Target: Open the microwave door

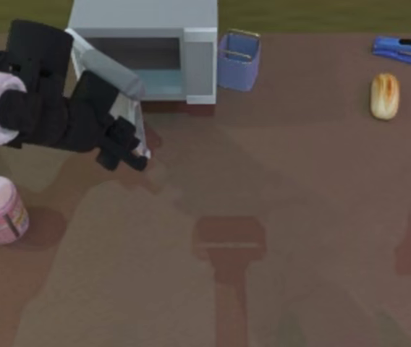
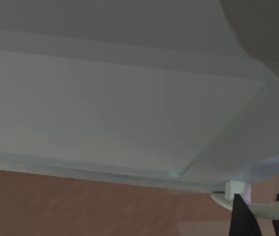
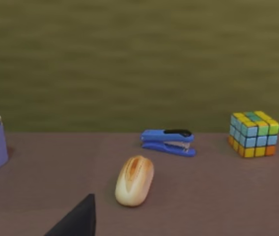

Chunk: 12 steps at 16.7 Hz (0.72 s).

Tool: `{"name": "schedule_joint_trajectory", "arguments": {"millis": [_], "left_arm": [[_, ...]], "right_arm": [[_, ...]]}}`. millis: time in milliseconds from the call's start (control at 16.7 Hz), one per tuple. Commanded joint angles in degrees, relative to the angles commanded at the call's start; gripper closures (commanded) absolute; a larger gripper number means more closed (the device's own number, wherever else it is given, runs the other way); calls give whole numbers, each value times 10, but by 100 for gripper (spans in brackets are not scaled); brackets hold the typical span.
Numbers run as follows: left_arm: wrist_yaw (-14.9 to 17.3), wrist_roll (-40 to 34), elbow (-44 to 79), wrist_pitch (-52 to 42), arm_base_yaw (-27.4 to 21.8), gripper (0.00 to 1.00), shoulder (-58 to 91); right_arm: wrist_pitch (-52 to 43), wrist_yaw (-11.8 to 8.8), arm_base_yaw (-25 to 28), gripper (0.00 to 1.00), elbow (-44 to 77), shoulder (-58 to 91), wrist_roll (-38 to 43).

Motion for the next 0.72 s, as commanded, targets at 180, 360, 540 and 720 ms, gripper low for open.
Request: {"name": "schedule_joint_trajectory", "arguments": {"millis": [180,360,540,720], "left_arm": [[5,-1,-2,-1,-3,100,0],[16,18,-2,-8,6,100,-1],[28,38,-1,-14,15,100,-4],[36,53,-2,-21,23,100,-4]], "right_arm": [[0,0,0,0,0,0,0],[0,0,0,0,0,0,0],[0,0,0,0,0,0,0],[0,0,0,0,0,0,0]]}}
